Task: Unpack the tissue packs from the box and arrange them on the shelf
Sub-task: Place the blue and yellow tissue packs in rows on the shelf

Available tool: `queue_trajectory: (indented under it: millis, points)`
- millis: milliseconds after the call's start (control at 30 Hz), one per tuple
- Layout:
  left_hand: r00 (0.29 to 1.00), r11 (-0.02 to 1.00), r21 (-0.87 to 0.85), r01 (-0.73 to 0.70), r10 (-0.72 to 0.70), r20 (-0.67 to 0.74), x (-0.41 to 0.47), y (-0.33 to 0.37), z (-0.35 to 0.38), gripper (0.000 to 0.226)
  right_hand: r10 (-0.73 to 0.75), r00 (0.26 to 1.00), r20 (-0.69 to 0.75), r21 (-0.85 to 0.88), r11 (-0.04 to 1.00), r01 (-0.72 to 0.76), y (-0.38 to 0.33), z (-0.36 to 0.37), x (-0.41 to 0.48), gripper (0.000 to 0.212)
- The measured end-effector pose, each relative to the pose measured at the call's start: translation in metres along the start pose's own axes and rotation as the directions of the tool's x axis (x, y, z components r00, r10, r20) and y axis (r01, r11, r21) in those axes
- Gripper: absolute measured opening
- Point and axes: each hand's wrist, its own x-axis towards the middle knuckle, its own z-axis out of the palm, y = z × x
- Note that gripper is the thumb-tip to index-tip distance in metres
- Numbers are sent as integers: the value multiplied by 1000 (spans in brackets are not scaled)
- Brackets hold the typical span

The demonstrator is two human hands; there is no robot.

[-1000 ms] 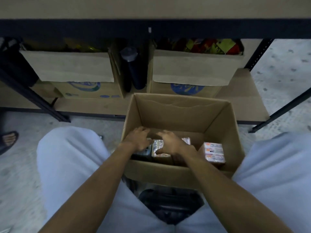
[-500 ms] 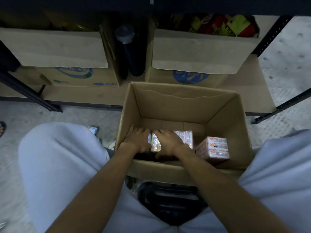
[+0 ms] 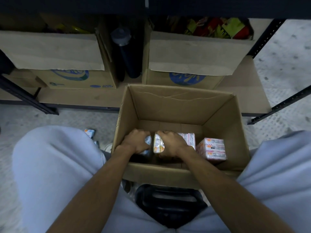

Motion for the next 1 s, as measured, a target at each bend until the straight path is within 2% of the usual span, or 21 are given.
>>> queue_trajectory:
  millis: [300,500,667,800,1000]
  points:
    - [997,996,-34,77,-77,-5,-8,7,-9,52,59,998,-3,93,994,-58,2,-11,-13,89]
    - [997,995,-56,79,-80,-21,-18,14,-28,54,87,996,-29,158,984,-81,3,-29,-23,88]
    - [994,998,-33,58,-60,-94,-29,22,-55,55,67,992,-104,159,986,-50,2,-58,-34,88]
    - [986,999,-35,19,-25,-162,-41,28,-83,55,71,982,-174,163,986,-43,3,-88,-45,96]
    - [941,999,36,16,-3,-339,-62,45,-136,57,71,950,-305,212,977,-5,0,-149,-70,102]
